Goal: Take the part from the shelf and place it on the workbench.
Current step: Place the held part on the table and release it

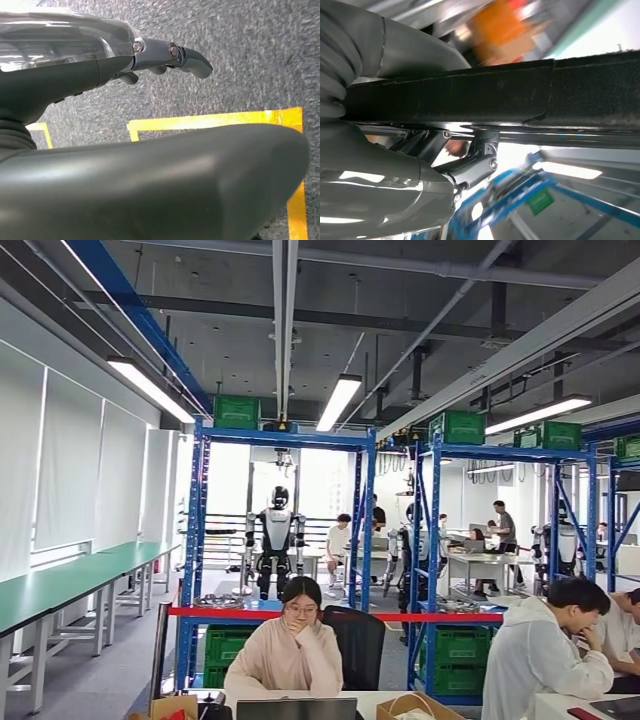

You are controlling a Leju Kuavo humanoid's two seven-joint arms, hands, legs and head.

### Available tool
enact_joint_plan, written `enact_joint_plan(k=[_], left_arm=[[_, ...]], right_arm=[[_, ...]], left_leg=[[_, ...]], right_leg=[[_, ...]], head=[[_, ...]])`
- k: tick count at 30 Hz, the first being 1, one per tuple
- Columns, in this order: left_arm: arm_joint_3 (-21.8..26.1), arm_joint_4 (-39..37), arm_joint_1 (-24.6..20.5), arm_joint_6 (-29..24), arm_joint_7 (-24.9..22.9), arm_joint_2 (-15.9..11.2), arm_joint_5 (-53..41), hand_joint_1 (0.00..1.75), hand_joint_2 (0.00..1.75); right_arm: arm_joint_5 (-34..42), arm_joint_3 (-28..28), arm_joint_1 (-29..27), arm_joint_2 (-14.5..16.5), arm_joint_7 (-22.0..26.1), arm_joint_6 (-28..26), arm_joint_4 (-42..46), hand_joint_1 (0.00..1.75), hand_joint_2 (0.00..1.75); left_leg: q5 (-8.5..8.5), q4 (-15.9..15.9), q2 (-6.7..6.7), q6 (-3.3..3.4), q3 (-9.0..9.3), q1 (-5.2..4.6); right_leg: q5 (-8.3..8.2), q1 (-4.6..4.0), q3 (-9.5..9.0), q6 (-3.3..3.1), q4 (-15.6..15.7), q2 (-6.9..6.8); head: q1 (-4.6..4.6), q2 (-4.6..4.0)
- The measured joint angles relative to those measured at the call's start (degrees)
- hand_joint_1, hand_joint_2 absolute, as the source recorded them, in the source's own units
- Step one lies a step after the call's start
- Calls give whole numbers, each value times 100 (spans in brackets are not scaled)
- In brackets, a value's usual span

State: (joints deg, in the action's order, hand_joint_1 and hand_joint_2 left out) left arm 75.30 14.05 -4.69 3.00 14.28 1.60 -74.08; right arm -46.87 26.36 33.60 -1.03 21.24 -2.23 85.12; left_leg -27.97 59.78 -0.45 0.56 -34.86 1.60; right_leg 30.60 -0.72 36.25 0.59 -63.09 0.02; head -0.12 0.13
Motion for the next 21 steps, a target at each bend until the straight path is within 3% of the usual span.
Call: enact_joint_plan(k=[2,3,4,6,8,10,12,14,15,18,19,20,21], left_arm=[[-13,0,-13,4,4,1,-23,0,175],[-18,0,-14,8,9,1,-33,0,175],[-25,0,-12,11,15,2,-39,0,175],[-44,0,-11,15,36,2,-51,0,175],[-60,0,-22,17,57,2,-76,0,175],[-67,0,-30,19,72,2,-99,0,175],[-72,0,-26,21,78,2,-116,0,175],[-82,0,-21,30,84,1,-138,0,175],[-90,0,-22,37,86,-1,-146,0,175],[-113,0,-19,50,89,-4,-161,0,175],[-121,0,-14,51,89,-4,-168,0,175],[-131,0,-9,54,89,-4,-181,0,175],[-140,0,-8,58,90,-4,-195,0,175]], right_arm=[[-755,154,66,0,-239,-320,-303,175,175],[-1049,229,83,0,-343,-437,-466,175,175],[-1289,291,99,2,-439,-525,-613,175,175],[-1854,408,182,15,-694,-685,-926,175,175],[-2366,493,332,40,-949,-822,-1293,175,175],[-2713,545,498,76,-1190,-904,-1722,175,175],[-2962,573,651,113,-1429,-921,-2177,175,175],[-3104,579,811,162,-1595,-921,-2630,175,175],[-3142,579,901,194,-1652,-921,-2860,175,175],[-3206,566,1114,268,-1775,-915,-3512,175,175],[-3213,547,1154,285,-1797,-904,-3702,175,175],[-3208,520,1189,302,-1816,-886,-3883,175,175],[-3194,486,1227,321,-1831,-862,-4051,175,175]], left_leg=[[-1,0,0,18,0,3],[-2,0,-1,19,0,3],[-2,0,-3,18,0,4],[-5,0,-10,14,7,6],[-7,-3,-15,-8,8,3],[3,-13,-19,-60,-11,-3],[24,-45,-21,-131,-13,-1],[-67,35,-13,-175,-47,1],[-201,240,-8,-181,-139,-2],[-683,1320,-2,-174,-647,-13],[-709,1515,-2,-172,-749,-17],[-620,1483,-1,-169,-746,-18],[-439,1232,0,-161,-638,-19]], right_leg=[[324,45,327,58,-723,-1],[414,68,474,77,-1027,-1],[404,84,542,89,-1151,-2],[111,104,387,90,-775,-2],[-221,95,54,64,-28,6],[-310,69,-107,22,358,17],[-305,53,-113,-28,406,21],[-342,64,-131,-105,466,9],[-360,69,-141,-141,496,2],[-366,39,-150,-189,509,-8],[-362,28,-154,-193,508,-8],[-357,21,-160,-195,504,-8],[-349,17,-167,-192,496,-6]], head=[[-1,0],[-1,0],[-1,0],[-1,0],[0,0],[1,1],[1,1],[1,0],[1,0],[1,0],[1,0],[1,0],[1,0]])
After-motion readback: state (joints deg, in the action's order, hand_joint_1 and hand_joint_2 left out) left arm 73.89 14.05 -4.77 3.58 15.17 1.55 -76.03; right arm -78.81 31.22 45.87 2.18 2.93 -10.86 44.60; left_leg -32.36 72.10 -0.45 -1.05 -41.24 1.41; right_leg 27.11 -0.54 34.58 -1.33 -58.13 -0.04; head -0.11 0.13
